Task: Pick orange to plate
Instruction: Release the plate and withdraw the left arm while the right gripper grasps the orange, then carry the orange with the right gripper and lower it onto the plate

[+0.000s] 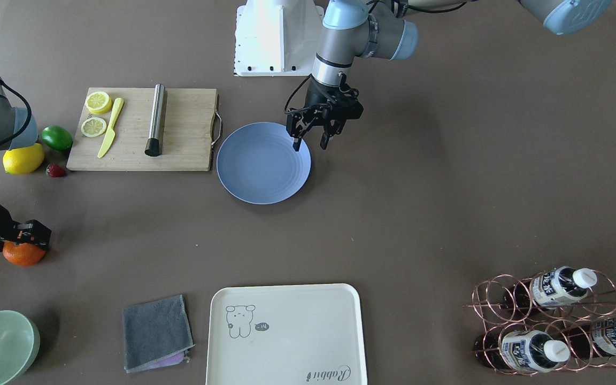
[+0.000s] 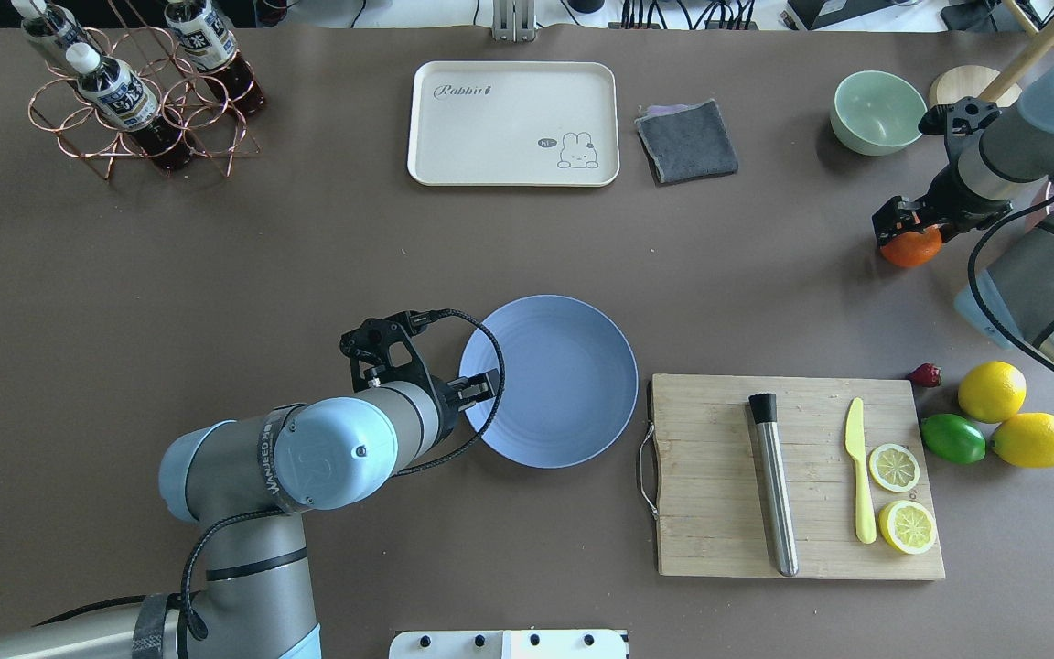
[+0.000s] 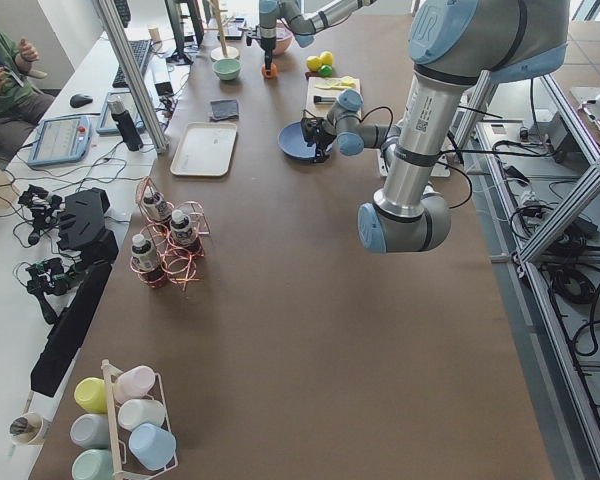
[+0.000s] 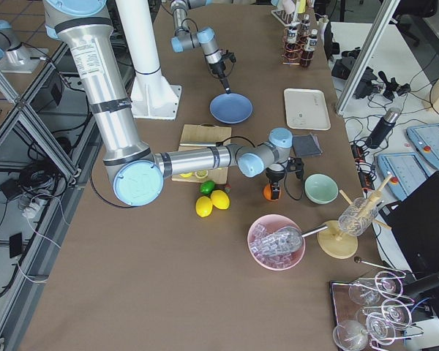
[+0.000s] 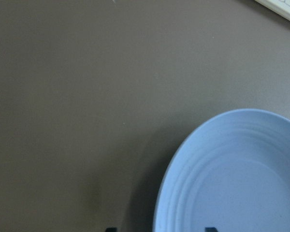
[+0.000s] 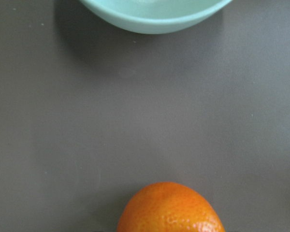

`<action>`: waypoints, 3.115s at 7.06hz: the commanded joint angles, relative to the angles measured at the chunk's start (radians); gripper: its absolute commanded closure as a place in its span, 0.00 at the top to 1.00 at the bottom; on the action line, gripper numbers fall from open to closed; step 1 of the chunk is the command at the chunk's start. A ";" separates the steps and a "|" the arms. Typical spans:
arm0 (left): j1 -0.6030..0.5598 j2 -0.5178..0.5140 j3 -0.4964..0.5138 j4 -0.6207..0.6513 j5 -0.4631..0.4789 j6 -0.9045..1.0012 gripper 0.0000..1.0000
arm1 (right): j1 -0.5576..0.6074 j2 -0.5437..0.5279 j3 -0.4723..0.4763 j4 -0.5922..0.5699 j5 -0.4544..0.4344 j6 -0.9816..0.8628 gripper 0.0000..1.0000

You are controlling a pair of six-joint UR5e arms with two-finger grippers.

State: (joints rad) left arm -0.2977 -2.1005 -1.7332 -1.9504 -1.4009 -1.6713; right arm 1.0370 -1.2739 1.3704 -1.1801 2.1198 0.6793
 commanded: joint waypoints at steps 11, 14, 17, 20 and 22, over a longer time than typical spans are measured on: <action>-0.658 0.240 -0.047 -0.002 -0.442 0.910 0.98 | -0.513 0.242 0.454 -0.294 -0.363 0.612 0.00; -0.689 0.275 -0.013 0.001 -0.451 0.909 0.98 | -0.632 0.324 0.328 -0.283 -0.464 0.657 0.00; -0.702 0.290 -0.012 0.001 -0.454 0.909 0.98 | -0.638 0.343 0.264 -0.230 -0.471 0.657 0.99; -0.768 0.303 -0.012 0.002 -0.571 0.935 0.98 | -0.608 0.367 0.283 -0.220 -0.440 0.743 1.00; -0.865 0.402 -0.011 0.016 -0.676 1.155 0.98 | -0.502 0.354 0.411 -0.353 -0.293 0.709 1.00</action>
State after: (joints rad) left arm -1.1069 -1.7538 -1.7454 -1.9400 -2.0193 -0.6303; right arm 0.4749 -0.9126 1.7071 -1.4531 1.7499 1.4106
